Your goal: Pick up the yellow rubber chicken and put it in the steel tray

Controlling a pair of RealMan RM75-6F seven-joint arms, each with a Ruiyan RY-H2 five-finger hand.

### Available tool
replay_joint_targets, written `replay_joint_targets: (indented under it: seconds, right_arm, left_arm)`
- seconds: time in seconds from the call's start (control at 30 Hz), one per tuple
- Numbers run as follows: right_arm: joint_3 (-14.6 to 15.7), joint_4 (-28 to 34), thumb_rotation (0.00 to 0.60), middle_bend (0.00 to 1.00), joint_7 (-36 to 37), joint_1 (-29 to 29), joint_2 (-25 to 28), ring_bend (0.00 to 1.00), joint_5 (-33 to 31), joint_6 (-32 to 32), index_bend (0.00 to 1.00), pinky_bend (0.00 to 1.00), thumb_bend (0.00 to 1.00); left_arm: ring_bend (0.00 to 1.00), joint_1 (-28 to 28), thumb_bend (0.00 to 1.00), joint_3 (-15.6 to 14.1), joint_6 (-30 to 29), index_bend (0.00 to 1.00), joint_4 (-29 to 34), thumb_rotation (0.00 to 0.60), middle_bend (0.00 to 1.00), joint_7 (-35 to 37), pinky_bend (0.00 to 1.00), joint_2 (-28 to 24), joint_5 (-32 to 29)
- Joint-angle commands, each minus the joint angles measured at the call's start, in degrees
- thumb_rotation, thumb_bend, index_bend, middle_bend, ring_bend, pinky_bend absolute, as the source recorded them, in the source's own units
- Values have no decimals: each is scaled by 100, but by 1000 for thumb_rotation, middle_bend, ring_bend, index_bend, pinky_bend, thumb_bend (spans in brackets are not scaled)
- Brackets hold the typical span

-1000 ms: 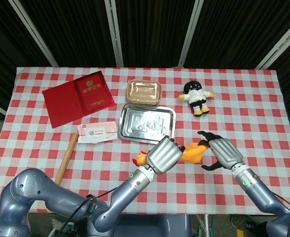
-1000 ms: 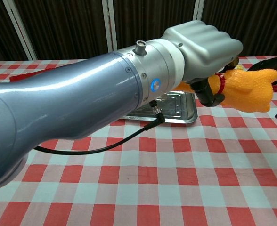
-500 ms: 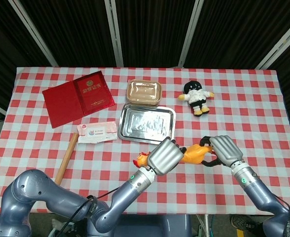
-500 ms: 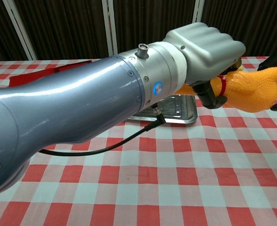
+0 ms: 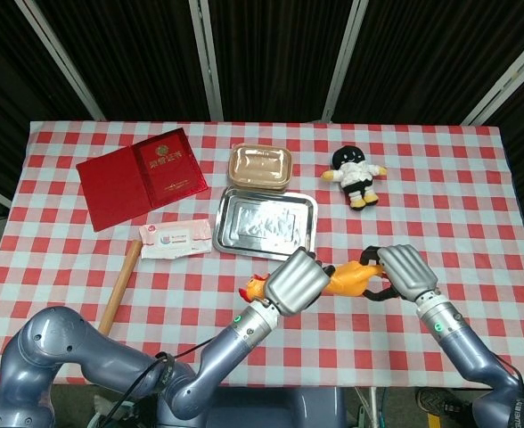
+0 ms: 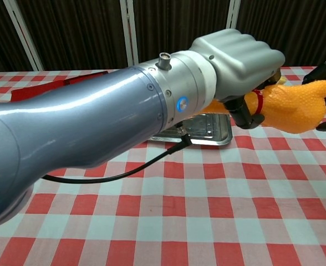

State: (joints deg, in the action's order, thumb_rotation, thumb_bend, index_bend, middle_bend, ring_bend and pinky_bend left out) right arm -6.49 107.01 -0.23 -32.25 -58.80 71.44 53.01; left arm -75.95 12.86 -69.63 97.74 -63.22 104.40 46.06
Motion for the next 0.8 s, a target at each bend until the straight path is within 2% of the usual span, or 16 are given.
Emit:
replay_joint_targets:
  seconds: [0.03, 0.1, 0.13, 0.23, 0.33, 0.8]
  right_arm:
    - [43, 32, 600, 351, 90, 20, 78, 319, 74, -56, 219, 424, 338]
    - [61, 50, 600, 199, 167, 31, 132, 184, 117, -91, 65, 325, 241]
    - [69, 57, 600, 137, 199, 35, 156, 132, 138, -104, 22, 286, 204]
    - [89, 81, 600, 21, 282, 45, 225, 35, 188, -146, 0, 225, 129]
    - [103, 105, 600, 0, 330, 47, 277, 2, 222, -181, 0, 199, 100]
    - [136, 120, 600, 0, 352, 130, 419, 0, 272, -102, 0, 131, 80]
  left_arm:
    - [546, 27, 659, -13, 1, 545, 7, 600, 617, 24, 618, -24, 37]
    - [546, 52, 659, -28, 2, 545, 20, 600, 617, 45, 617, -46, 75]
    - [546, 64, 659, -34, 5, 545, 29, 600, 617, 57, 617, -55, 93]
    - [546, 97, 660, -49, 16, 545, 40, 600, 617, 88, 617, -83, 139]
    - [546, 124, 659, -50, 26, 545, 48, 600, 616, 120, 617, -102, 163]
    - [546, 347, 659, -158, 71, 545, 105, 600, 616, 403, 615, -257, 363]
